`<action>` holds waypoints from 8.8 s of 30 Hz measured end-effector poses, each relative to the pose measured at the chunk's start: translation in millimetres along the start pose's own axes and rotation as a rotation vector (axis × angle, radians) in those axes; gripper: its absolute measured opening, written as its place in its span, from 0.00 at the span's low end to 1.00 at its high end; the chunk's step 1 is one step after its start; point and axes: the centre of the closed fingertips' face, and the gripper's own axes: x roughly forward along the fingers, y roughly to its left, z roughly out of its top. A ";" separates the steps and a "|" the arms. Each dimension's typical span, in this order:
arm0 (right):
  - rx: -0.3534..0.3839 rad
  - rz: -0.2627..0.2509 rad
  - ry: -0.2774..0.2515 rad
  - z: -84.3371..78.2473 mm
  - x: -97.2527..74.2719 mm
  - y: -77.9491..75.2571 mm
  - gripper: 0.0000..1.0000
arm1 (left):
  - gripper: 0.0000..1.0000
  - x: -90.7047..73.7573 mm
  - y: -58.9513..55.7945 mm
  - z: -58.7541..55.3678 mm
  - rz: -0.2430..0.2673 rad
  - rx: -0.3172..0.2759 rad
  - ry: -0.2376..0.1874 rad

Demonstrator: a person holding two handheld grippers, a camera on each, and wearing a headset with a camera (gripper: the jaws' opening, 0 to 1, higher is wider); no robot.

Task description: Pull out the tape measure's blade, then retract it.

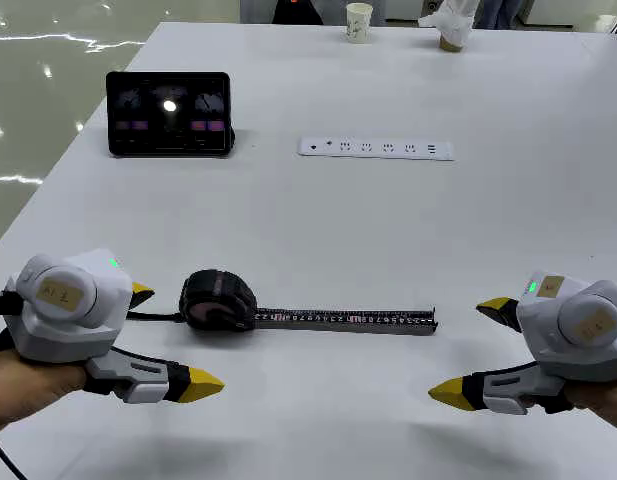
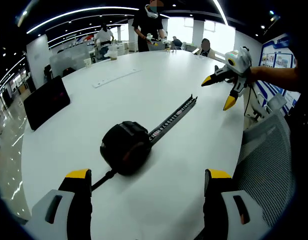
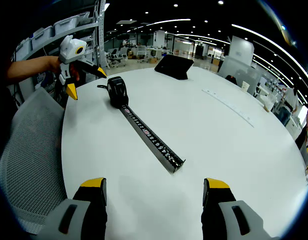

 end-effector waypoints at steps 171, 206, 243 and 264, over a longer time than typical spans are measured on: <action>0.083 -0.029 -0.084 19.9 -15.6 35.2 0.74 | 0.94 8.9 -12.4 21.8 0.401 -0.346 -0.133; -0.160 0.088 -0.006 11.3 10.5 1.1 0.45 | 0.82 36.3 15.2 19.0 0.416 -0.408 -0.133; -0.306 0.139 0.086 2.3 44.2 -35.0 0.26 | 0.64 52.5 46.4 24.6 0.443 -0.519 -0.147; -0.305 0.246 0.094 1.8 58.0 -32.7 0.16 | 0.58 60.0 55.9 22.7 0.456 -0.595 -0.147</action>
